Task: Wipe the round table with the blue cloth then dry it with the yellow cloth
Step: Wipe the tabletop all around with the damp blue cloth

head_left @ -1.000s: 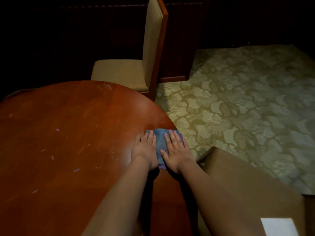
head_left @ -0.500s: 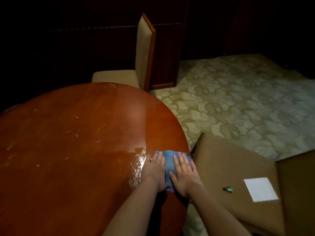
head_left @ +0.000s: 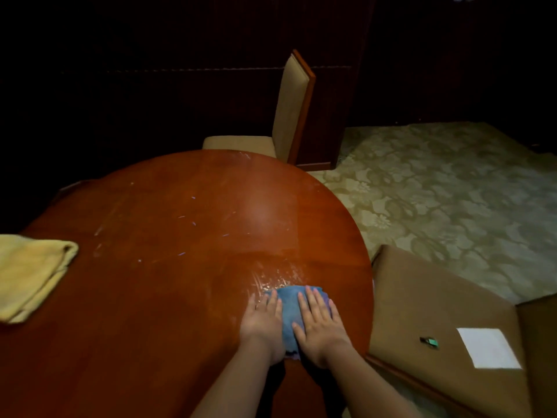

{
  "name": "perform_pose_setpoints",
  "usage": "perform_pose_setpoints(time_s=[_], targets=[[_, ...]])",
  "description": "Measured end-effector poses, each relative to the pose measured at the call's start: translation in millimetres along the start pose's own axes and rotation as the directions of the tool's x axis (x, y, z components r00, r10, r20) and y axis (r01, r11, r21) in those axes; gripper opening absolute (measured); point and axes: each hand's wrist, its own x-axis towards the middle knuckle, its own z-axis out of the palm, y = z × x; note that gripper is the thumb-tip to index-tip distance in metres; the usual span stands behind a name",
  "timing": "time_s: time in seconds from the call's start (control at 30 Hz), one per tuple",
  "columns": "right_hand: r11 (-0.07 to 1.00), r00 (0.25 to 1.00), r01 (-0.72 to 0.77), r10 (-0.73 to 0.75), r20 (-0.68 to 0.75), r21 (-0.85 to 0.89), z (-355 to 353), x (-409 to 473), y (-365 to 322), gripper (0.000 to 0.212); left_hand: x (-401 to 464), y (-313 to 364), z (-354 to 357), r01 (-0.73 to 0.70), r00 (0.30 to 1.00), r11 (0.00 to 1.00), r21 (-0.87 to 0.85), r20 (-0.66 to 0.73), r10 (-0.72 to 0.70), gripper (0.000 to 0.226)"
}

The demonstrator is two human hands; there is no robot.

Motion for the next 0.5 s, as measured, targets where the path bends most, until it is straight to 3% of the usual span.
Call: perform_pose_setpoints(time_s=[0.23, 0.37, 0.5], targets=[[0.994, 0.993, 0.107, -0.106, 0.046, -0.025, -12, 47, -5, 0.081, 25, -28, -10, 0.053, 0.998, 0.995, -0.079, -0.027, -0.056, 0.1], [0.989, 0.983, 0.129, -0.136, -0.122, -0.067, -25, 88, -3, 0.095, 54, -47, -27, 0.069, 0.997, 0.989, -0.132, -0.019, -0.072, 0.089], [0.99, 0.989, 0.14, -0.139, 0.039, -0.013, -44, 128, 4, 0.109, 93, -64, -47, 0.098, 0.995, 0.979, -0.179, 0.001, -0.099, 0.099]])
